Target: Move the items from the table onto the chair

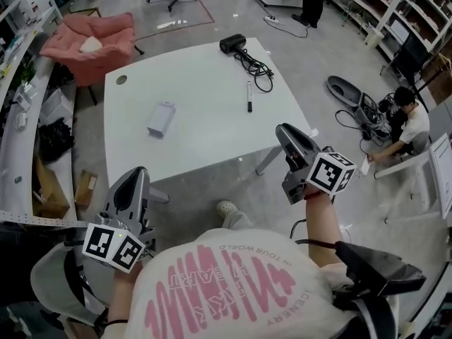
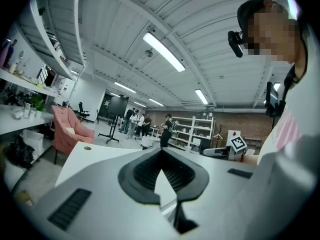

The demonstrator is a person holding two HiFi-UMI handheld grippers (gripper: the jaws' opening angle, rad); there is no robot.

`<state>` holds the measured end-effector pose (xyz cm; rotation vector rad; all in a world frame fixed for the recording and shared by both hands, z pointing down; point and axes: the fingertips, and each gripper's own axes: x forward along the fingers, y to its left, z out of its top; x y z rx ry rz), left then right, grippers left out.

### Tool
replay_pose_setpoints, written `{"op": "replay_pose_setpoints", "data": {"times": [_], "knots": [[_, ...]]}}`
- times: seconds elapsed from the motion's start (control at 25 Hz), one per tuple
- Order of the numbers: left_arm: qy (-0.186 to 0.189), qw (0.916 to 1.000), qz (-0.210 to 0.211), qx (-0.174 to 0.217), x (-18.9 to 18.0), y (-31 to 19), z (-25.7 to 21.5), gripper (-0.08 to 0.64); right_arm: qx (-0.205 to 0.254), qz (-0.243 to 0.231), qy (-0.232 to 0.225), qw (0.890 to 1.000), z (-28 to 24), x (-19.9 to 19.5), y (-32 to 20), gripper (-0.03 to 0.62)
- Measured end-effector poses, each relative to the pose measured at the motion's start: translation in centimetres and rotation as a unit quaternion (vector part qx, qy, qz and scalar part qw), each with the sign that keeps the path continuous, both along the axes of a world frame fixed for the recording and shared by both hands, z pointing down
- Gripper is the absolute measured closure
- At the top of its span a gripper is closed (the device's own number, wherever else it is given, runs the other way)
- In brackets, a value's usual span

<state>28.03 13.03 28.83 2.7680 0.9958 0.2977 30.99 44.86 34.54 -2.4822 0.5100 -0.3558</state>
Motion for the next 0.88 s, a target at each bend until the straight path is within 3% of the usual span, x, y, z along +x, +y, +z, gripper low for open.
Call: {"op": "replay_pose_setpoints", "data": {"times": [0.16,0.32,0.56,0.72,0.88], "knots": [[-0.008,0.9993,-0.036,0.000,2.7,0.0,0.5,0.551,-0.027,-0.014,-0.051,0.998,4.3,5.4,1.1,0.505],[-0.019,0.9976,-0.066,0.006,4.7,0.7,1.0,0.551,-0.100,-0.058,-0.100,0.988,8.7,9.4,1.3,0.456],[-0.030,0.9908,-0.132,0.007,6.3,-0.8,2.0,0.551,-0.202,-0.078,-0.182,0.959,16.1,14.4,1.4,0.423],[-0.024,0.9851,-0.170,0.006,7.3,-2.1,3.2,0.551,-0.275,-0.082,-0.215,0.934,20.4,17.1,1.6,0.423],[-0.022,0.9794,-0.201,0.002,7.8,-1.7,2.8,0.551,-0.315,-0.102,-0.253,0.909,22.4,18.5,2.8,0.425]]}}
